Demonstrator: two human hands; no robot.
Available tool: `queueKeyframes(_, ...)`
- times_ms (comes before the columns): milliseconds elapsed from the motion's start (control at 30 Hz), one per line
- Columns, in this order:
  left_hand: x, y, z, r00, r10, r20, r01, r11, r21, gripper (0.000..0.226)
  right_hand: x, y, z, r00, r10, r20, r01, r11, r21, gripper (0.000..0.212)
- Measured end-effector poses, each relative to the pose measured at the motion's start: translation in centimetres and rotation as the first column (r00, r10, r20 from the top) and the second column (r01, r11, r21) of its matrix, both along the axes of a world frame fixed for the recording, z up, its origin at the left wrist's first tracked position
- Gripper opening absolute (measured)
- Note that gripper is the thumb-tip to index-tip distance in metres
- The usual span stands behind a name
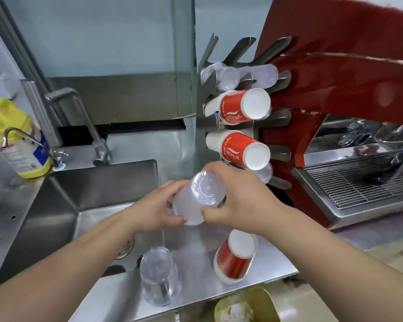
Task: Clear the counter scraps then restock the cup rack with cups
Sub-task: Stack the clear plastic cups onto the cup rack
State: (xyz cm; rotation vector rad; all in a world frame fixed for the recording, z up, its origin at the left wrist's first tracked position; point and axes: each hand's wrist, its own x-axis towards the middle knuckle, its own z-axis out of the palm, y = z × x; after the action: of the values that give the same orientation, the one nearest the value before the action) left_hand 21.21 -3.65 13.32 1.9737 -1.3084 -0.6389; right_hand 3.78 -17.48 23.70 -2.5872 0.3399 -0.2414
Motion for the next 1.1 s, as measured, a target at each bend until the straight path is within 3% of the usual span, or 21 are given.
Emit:
queueKeyframes(300, -4.8, -3.0, 11.2, 0.966, 0.145, 0.213, -0.081, 0.955, -0.285, 0.096, -6.0, -2.2, 8.6, 0.925, -0.087, 0.369, 0.083, 0.996, 0.028, 0.052)
queueKeyframes(433, -7.6, -6.5, 15.1, 0.923, 0.209, 0.324, -0.078, 0.924, -0.374, 0.098, -9.2, -5.1, 11.0, 0.881, -0.124, 0.458, 0.123, 0.992, 0.032, 0.063)
queueKeyframes(733, -11.5, -16.0, 22.7, 0.809, 0.163, 0.565, 0.013, 0.955, -0.295, 0.1, -14.8, -13.0, 14.0, 0.788, -0.186, 0.587, 0.179, 0.981, 0.07, 0.061)
queueKeyframes(1100, -7.1, -22.5, 26.7, 0.774, -0.003, 0.633, 0.099, 0.988, -0.117, 0.085, -11.3, -16.5, 15.6, 0.766, -0.218, 0.604, 0.263, 0.965, 0.014, 0.048)
